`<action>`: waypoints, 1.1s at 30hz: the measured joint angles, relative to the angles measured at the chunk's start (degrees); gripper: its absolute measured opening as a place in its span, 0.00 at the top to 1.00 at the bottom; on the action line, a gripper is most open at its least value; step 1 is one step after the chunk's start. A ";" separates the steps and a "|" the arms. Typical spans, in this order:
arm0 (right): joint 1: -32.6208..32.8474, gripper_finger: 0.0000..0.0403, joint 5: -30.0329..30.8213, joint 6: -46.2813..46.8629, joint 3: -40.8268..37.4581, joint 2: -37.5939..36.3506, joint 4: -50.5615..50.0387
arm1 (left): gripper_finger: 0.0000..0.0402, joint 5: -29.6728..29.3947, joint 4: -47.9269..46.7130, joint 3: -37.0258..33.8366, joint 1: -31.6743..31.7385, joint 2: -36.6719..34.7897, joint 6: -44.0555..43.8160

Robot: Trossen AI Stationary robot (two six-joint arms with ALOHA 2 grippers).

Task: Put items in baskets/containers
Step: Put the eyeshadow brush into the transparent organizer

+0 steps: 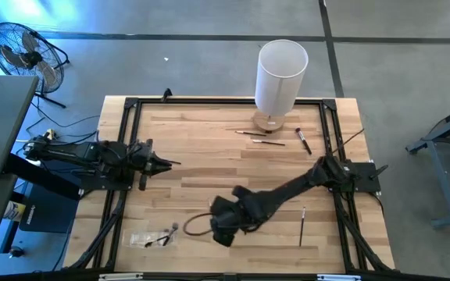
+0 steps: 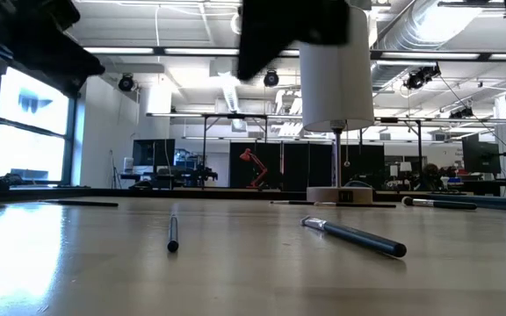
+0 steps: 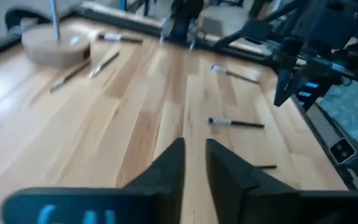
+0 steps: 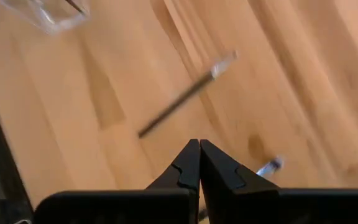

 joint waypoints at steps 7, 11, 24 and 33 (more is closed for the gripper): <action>3.27 1.00 -1.92 13.45 -27.23 -11.46 19.76 | 0.65 -5.44 0.01 0.02 0.00 4.89 -13.18; 3.40 1.00 0.17 16.83 -42.50 -21.26 27.04 | 0.64 -7.52 0.04 0.04 0.00 9.59 -20.14; -4.71 1.00 -4.76 7.07 -77.40 -54.93 35.25 | 0.64 -17.67 -17.50 13.21 4.55 37.47 -64.75; -9.46 1.00 -10.30 0.21 -90.08 -71.65 40.40 | 0.64 2.83 -28.69 23.31 17.51 51.14 -68.77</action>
